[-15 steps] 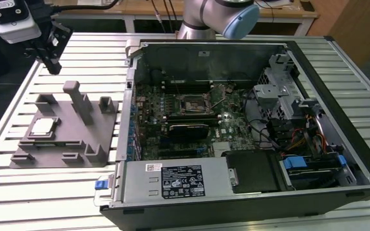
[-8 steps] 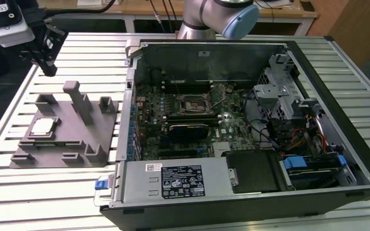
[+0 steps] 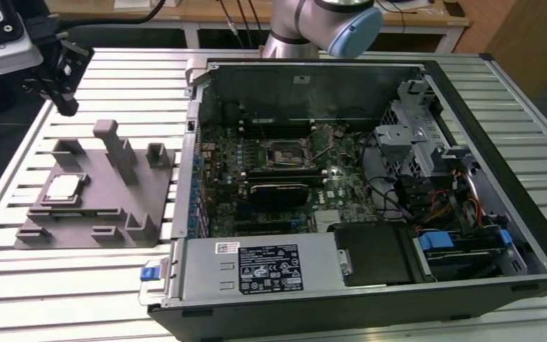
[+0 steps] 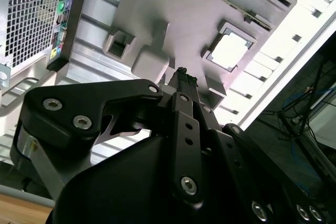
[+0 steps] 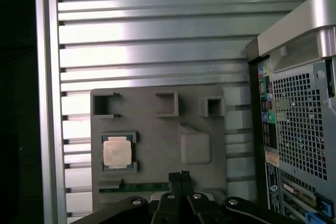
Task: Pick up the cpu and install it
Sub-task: 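Reach for the cpu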
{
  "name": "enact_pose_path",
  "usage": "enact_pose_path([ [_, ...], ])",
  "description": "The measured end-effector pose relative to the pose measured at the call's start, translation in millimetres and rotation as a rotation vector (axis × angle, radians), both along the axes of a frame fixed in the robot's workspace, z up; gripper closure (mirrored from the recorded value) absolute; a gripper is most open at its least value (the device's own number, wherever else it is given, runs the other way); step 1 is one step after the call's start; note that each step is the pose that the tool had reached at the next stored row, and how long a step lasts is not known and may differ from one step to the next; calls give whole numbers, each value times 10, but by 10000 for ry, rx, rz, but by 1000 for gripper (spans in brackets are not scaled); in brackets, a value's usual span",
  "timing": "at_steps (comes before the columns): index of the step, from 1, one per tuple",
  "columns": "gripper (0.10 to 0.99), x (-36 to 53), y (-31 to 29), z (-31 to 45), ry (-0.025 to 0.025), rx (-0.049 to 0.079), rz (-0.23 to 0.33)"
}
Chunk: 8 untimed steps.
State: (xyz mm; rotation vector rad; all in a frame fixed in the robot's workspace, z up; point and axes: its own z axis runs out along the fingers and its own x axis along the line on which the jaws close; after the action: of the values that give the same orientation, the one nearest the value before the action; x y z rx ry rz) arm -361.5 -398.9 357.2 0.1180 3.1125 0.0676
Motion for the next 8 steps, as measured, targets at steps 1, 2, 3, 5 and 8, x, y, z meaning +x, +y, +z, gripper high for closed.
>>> enact_pose_path([
  [1,980,-10,0,-5,0,1,0],
  [2,980,-20,0,-10,-1,1,-1],
  [3,980,-30,0,-13,0,0,0],
  [5,980,-48,0,-21,1,0,0],
  [8,980,-77,0,-34,0,0,0],
])
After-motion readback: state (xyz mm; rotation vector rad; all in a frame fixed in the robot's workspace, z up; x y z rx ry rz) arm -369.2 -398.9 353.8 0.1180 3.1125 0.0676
